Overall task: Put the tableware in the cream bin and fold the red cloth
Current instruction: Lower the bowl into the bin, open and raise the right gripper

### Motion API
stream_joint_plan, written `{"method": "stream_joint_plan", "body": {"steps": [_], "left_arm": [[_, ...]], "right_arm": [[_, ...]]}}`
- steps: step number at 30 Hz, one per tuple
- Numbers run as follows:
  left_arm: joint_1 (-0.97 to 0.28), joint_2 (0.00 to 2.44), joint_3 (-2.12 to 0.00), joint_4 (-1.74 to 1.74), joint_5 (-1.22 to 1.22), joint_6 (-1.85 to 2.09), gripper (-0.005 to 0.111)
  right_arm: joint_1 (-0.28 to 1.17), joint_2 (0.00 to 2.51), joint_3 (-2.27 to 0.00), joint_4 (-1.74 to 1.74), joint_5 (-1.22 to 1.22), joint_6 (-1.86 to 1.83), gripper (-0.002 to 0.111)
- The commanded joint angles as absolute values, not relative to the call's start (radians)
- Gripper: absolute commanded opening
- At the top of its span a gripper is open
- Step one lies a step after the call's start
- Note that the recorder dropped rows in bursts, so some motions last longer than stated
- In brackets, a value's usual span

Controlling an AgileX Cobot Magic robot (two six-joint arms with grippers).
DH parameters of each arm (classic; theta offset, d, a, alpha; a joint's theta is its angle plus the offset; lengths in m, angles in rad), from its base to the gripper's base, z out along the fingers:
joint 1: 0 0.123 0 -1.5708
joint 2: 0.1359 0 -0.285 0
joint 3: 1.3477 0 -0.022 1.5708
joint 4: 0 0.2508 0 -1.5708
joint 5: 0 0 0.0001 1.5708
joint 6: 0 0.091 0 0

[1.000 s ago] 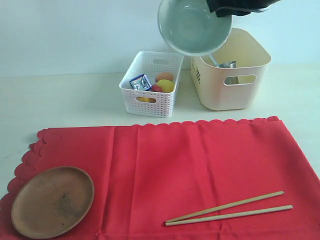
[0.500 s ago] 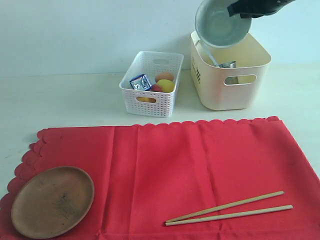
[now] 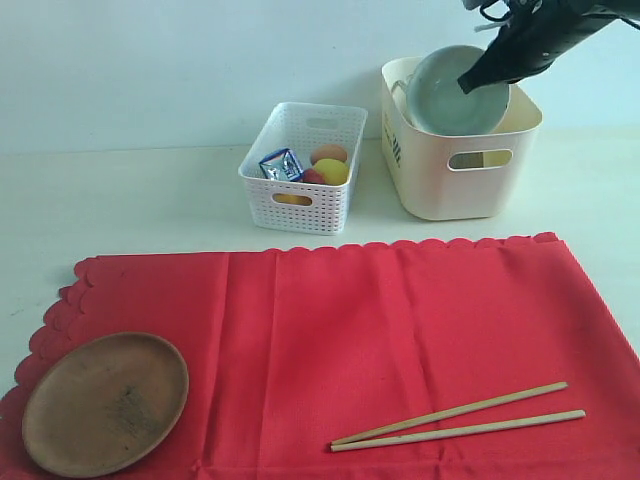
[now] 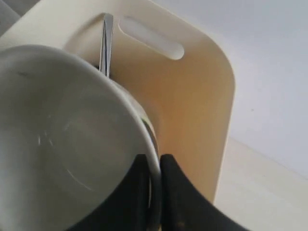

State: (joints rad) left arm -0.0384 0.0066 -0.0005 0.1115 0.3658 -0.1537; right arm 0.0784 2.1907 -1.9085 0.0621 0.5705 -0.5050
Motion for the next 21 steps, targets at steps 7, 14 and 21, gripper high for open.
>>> {"method": "stream_joint_plan", "body": {"steps": [7, 14, 21], "left_arm": [[-0.034, 0.0, 0.0, 0.112, 0.356, -0.156, 0.0], [-0.034, 0.0, 0.0, 0.112, 0.356, -0.156, 0.0], [-0.034, 0.0, 0.0, 0.112, 0.356, -0.156, 0.0]], "right_arm": [[0.073, 2.199, -1.916, 0.053, 0.577, -0.544, 0.034], [0.073, 2.148, -1.916, 0.051, 0.573, -0.437, 0.078], [0.073, 2.051, -1.916, 0.051, 0.585, -0.341, 0.077]]}}
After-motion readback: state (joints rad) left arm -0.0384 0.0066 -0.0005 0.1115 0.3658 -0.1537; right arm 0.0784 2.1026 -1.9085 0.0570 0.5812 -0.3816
